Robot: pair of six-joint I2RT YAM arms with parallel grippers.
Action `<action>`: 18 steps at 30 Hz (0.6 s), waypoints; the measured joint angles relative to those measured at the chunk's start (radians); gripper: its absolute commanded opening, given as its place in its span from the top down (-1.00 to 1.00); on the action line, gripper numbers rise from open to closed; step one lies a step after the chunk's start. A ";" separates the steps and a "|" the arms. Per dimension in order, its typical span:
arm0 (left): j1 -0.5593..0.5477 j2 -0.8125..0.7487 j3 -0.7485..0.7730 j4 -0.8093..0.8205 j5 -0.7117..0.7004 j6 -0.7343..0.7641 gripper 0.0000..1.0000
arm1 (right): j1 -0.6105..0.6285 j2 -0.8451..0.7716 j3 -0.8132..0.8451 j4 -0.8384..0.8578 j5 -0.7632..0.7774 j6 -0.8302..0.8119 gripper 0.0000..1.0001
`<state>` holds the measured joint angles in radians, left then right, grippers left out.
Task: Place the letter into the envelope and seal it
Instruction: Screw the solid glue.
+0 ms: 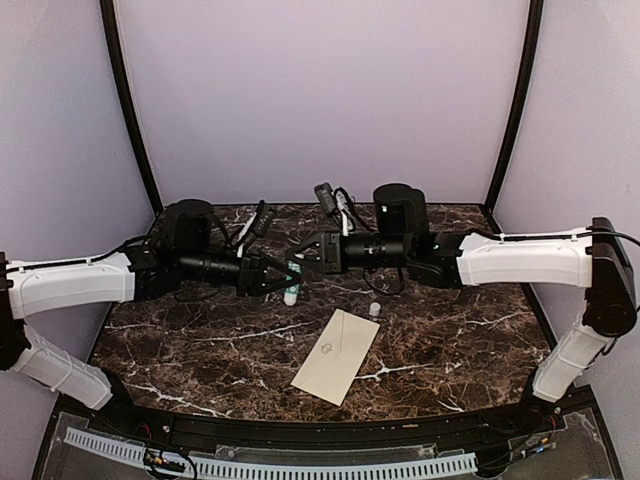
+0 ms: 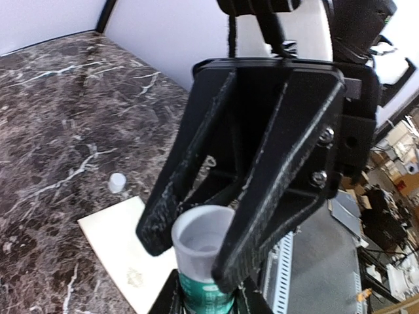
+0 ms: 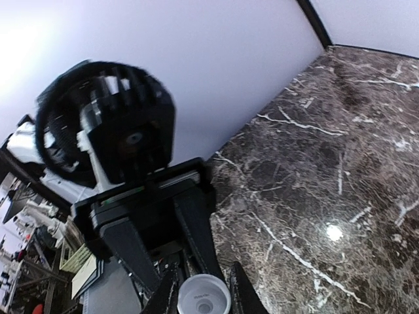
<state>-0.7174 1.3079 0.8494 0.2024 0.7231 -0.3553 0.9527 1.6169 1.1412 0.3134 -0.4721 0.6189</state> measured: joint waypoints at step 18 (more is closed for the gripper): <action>-0.111 0.014 0.048 -0.164 -0.483 0.021 1.00 | 0.058 0.083 0.106 -0.178 0.351 0.114 -0.08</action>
<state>-0.8284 1.3220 0.8970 0.0387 0.2405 -0.3344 1.0103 1.6997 1.2472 0.1352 -0.1207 0.7326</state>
